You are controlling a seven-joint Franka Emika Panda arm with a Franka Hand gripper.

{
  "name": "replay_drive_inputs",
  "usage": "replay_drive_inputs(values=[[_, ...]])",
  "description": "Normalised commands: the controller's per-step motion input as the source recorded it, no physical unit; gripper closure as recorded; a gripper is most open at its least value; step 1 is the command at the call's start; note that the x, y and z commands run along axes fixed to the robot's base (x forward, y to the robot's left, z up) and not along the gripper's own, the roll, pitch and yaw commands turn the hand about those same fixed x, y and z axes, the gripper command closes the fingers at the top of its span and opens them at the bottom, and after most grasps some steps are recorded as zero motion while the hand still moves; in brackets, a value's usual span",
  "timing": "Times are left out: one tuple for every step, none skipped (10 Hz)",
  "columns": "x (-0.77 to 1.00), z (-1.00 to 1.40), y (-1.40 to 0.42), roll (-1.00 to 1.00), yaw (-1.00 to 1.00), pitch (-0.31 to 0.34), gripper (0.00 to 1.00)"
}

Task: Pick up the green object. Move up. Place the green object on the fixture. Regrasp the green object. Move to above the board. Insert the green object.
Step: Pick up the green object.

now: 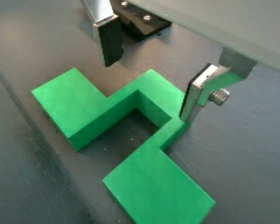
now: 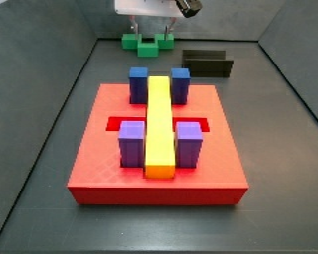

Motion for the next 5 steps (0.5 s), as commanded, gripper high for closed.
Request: replay_drive_inputs(values=[[0.04, -0.21, 0.0, -0.05, -0.01, -0.006, 0.0], [0.17, -0.27, 0.0, -0.07, 0.0, -0.074, 0.0], [0.06, -0.33, 0.0, -0.06, 0.0, -0.099, 0.0], [0.0, -0.31, 0.0, -0.07, -0.01, -0.071, 0.0], [0.0, -0.2, 0.0, -0.12, -0.01, -0.07, 0.0]])
